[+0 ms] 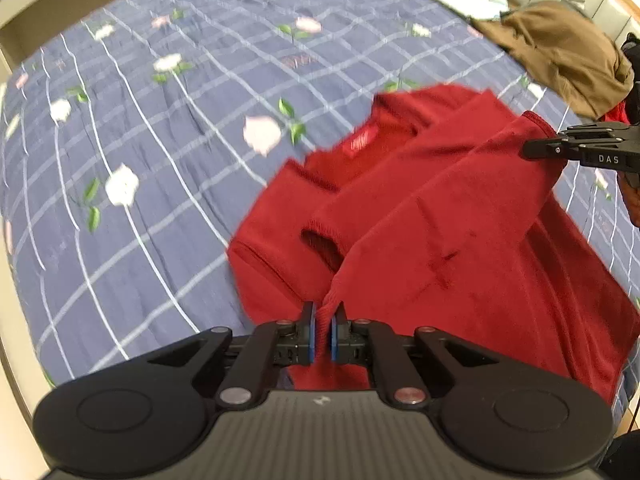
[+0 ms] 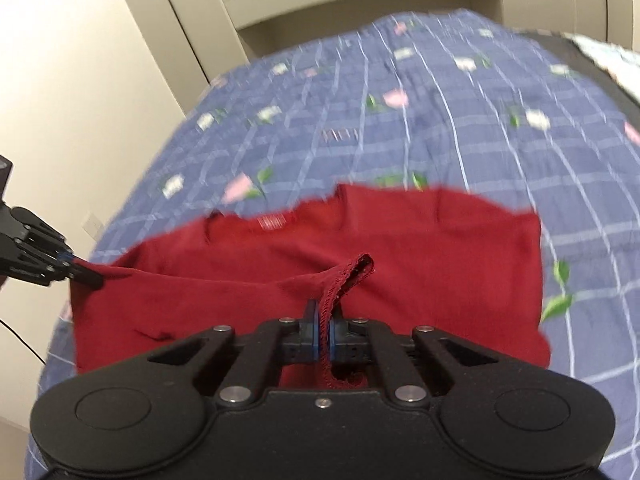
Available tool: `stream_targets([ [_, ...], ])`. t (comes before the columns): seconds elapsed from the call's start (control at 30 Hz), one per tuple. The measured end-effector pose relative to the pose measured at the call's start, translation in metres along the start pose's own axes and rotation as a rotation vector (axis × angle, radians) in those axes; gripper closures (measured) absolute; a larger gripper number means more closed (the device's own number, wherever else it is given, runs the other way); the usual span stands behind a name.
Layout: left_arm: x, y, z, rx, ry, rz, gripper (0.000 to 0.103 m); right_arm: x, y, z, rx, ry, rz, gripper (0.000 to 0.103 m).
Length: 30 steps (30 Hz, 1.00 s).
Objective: Fold small clothes
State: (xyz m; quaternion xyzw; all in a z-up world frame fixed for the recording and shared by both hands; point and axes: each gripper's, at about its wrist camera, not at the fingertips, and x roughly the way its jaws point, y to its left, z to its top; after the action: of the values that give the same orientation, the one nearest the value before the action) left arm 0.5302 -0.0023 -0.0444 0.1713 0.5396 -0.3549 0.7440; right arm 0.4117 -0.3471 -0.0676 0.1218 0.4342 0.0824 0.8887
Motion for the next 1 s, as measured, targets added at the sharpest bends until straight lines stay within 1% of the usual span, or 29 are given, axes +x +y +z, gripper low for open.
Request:
stream_targets([
  [0.07,-0.010,0.000,0.004,0.004,-0.040,0.009,0.096,-0.007,0.002,0.011,-0.003,-0.026,0.010,0.099],
  [0.13,-0.013,0.004,0.010,-0.022,-0.081,0.030,0.096,-0.010,-0.001,0.022,0.012,-0.047,0.019,0.099],
  [0.17,-0.010,0.004,0.013,-0.025,-0.092,0.049,0.093,-0.009,-0.003,0.026,0.020,-0.052,0.016,0.099],
  [0.23,0.002,0.007,0.019,-0.052,-0.108,0.091,0.082,-0.004,-0.007,0.033,0.025,-0.054,-0.011,0.099],
  [0.27,0.009,0.008,0.022,-0.072,-0.106,0.101,0.071,0.001,-0.010,0.034,0.028,-0.045,-0.030,0.099],
  [0.33,0.018,0.010,0.024,-0.113,-0.107,0.105,0.059,0.012,-0.021,0.033,0.052,-0.020,-0.064,0.099],
  [0.4,0.017,0.014,0.021,-0.165,-0.134,0.124,0.028,0.024,-0.033,0.030,0.079,0.011,-0.090,0.099],
  [0.47,0.011,0.019,0.013,-0.216,-0.169,0.147,0.019,0.035,-0.043,0.028,0.090,0.040,-0.114,0.099],
  [0.57,0.005,0.027,-0.001,-0.275,-0.178,0.135,0.018,0.042,-0.051,0.024,0.092,0.058,-0.137,0.099],
  [0.7,0.005,0.039,-0.018,-0.342,-0.162,0.140,0.018,0.034,-0.059,0.024,0.112,0.041,-0.171,0.099],
  [0.77,0.007,0.041,-0.019,-0.341,-0.159,0.142,0.018,0.031,-0.065,0.023,0.118,0.045,-0.180,0.099],
  [0.87,0.013,0.041,-0.013,-0.289,-0.153,0.171,0.018,0.036,-0.070,0.020,0.099,0.077,-0.199,0.099],
  [0.93,0.024,0.043,-0.007,-0.262,-0.114,0.192,0.021,0.039,-0.071,0.017,0.088,0.086,-0.213,0.099],
  [1.0,0.034,0.049,-0.005,-0.282,-0.079,0.194,0.028,0.039,-0.072,0.015,0.093,0.077,-0.232,0.099],
])
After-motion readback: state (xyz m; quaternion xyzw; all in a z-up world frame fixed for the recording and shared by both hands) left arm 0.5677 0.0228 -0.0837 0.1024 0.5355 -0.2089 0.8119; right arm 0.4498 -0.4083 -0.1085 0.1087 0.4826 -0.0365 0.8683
